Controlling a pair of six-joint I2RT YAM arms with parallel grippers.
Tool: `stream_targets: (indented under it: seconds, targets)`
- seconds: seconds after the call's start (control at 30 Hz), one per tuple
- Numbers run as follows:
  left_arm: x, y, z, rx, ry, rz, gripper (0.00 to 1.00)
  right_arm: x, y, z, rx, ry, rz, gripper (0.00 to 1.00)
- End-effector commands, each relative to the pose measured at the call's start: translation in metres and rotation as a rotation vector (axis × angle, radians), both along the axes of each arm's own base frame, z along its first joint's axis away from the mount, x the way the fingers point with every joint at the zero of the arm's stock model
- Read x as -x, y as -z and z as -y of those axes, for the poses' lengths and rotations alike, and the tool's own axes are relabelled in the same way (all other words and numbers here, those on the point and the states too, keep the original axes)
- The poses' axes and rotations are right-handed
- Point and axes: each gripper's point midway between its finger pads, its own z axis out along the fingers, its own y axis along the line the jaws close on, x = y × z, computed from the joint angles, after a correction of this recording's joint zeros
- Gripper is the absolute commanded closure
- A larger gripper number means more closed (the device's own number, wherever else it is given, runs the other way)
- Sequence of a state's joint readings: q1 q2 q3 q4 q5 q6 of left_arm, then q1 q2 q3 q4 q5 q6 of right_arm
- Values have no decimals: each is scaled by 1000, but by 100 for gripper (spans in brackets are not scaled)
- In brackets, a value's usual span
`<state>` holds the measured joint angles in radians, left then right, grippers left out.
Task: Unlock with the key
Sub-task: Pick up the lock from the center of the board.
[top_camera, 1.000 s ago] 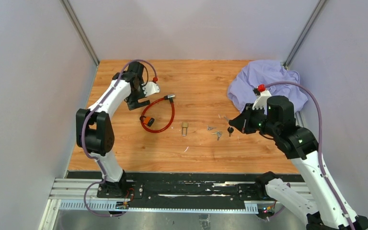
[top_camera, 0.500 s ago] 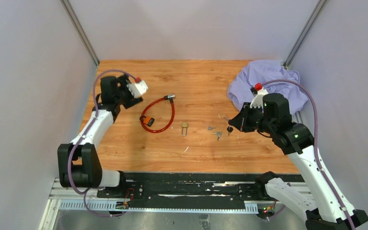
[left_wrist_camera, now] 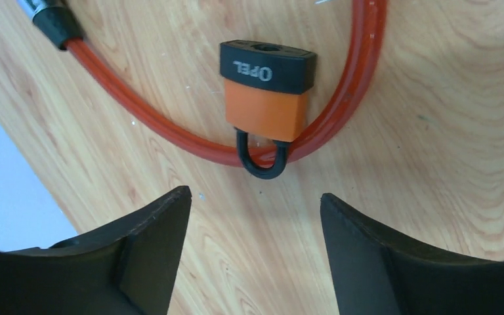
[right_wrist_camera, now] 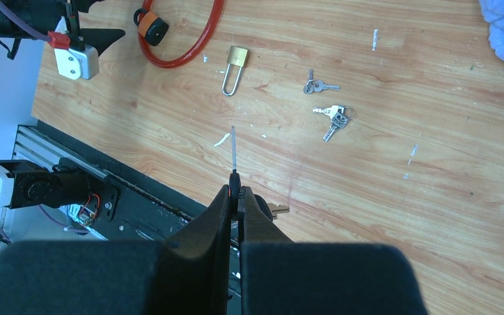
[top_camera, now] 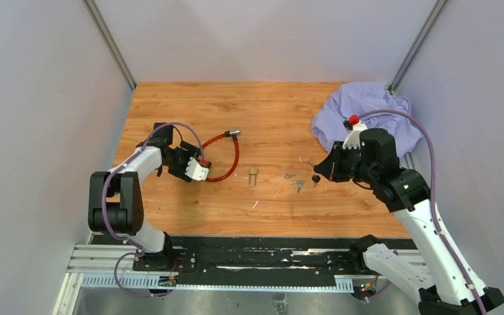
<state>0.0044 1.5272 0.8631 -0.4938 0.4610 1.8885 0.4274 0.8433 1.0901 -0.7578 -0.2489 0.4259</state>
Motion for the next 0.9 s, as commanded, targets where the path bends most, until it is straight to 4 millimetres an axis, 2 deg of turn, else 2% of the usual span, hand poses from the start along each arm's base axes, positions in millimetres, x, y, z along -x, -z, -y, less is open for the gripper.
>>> stream_targets:
  seconds: [0.0,0.1,0.23,0.3,0.43,0.5,0.57,0.7,0.87]
  targets:
    - [17,13,9,-51,219,-26,27,3,-6,1,3,1,21,99]
    - [21,24,5,-102,272,-31,30,3,-5,1,4,1,19,99]
    - [19,27,11,-114,303,-21,31,2,-4,1,4,1,19,99]
    - [16,29,14,-122,315,-14,38,2,-4,0,2,2,19,99]
    - [14,34,17,-158,344,-9,61,2,-5,1,2,5,22,99]
    - [16,36,16,-172,350,-9,69,2,-4,1,2,6,20,99]
    - [16,36,15,-175,345,-6,70,2,-4,1,2,4,20,99]
    - [21,39,10,-207,349,-5,80,2,-6,0,-2,1,25,99]
    - [27,25,13,-211,352,37,83,3,-8,-2,-13,-6,29,100]
